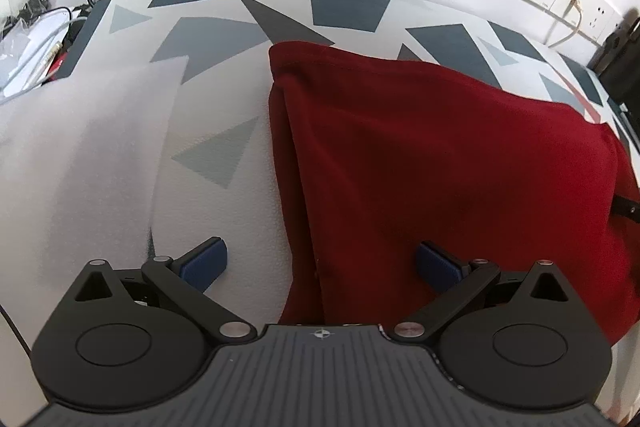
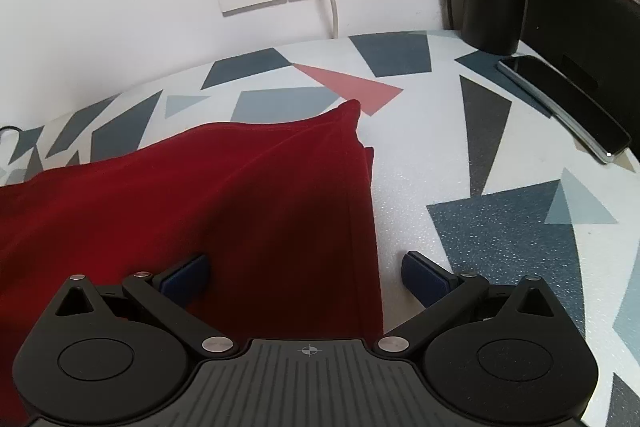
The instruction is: Fold clothes
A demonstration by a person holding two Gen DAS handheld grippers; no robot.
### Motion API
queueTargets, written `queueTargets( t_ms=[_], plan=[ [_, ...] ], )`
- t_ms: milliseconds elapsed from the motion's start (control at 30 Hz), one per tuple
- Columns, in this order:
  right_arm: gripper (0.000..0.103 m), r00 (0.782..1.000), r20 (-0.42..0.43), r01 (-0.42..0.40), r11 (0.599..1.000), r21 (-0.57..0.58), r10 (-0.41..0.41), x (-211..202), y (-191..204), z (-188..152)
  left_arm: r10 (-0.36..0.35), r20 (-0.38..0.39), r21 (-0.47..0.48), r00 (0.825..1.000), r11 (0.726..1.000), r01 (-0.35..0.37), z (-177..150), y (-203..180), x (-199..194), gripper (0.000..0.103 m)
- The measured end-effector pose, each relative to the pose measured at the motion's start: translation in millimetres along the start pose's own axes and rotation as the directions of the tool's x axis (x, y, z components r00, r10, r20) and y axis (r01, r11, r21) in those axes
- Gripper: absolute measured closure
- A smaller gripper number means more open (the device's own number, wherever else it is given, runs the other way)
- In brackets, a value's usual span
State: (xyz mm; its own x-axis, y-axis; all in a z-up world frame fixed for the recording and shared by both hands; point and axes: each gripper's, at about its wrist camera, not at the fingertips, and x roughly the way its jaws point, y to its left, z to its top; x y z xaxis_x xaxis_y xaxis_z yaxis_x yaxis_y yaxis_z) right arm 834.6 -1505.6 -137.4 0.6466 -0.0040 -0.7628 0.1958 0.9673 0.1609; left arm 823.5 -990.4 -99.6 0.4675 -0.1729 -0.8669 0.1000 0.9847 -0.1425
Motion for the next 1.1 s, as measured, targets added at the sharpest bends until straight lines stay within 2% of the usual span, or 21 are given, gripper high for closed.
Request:
queueTargets(
  t_ms=[167, 467, 667, 1100],
  plan=[
    [0.001, 1.000, -0.004, 0.014, 1.000, -0.018, -0.014, 1, 2, 0, 0.018, -0.008, 0.007, 1.000, 1.000, -0.018, 1, -4, 0, 0.000],
    [0.001, 0.999, 0.020, 0.038, 0.997, -0.061, -0.036, 2, 7, -8, 0.052, 0.029, 0.018, 0.998, 0.998, -0.053, -5, -11, 0, 0.000],
    [0.001, 0.998, 0.042, 0.044, 0.997, -0.069, -0.041, 1, 8, -11, 0.048, 0.039, 0.014, 0.998, 0.999, -0.049, -7, -10, -2, 0.000],
    [0.001, 0.999, 0.008, 0.048, 0.996, -0.070, -0.048, 2, 9, -7, 0.026, 0.053, 0.029, 0.998, 0.999, -0.027, -10, -7, -4, 0.000]
  ],
)
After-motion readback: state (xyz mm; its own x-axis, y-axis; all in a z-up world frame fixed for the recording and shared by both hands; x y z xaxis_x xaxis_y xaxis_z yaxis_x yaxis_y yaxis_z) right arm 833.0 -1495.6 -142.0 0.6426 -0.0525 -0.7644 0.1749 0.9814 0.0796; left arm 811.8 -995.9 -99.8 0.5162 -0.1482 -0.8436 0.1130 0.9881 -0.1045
